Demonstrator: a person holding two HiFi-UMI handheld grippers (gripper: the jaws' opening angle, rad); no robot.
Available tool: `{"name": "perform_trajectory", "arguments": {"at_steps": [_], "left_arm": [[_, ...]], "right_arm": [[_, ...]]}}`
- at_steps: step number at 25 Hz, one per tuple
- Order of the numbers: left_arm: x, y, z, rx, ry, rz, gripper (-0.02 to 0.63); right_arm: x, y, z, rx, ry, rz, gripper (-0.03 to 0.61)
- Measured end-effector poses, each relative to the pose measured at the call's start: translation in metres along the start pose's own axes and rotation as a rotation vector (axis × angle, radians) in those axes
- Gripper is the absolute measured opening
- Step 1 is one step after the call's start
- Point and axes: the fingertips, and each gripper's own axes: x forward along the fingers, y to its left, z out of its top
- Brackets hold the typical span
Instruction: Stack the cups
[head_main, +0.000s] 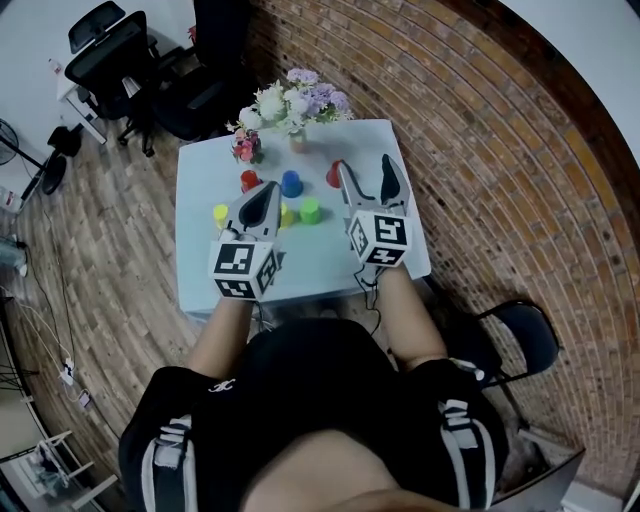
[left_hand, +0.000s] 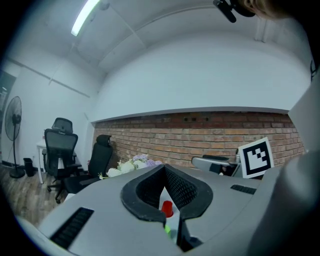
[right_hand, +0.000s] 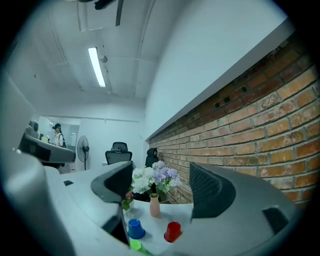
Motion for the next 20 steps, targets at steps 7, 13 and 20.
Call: {"name": "perform_trajectory", "arguments": {"at_steps": [7, 13, 20], "left_arm": [[0.006, 0.01, -0.023, -0.025, 0.061, 0.05, 0.003], [0.019, 0.033, -0.05, -0.049, 0.131, 0.099, 0.003], [0.039, 0.06, -0.075, -0.07, 0.189, 0.134, 0.003]], "right_arm": [[0.05, -0.013, -0.081, 0.013, 0.17, 0.025, 0.339], [0.089, -0.021, -0.163, 0.016, 0.339, 0.048, 0.337], [0.113, -0.029, -0.272, 0.029, 0.604, 0.077, 0.337]]}}
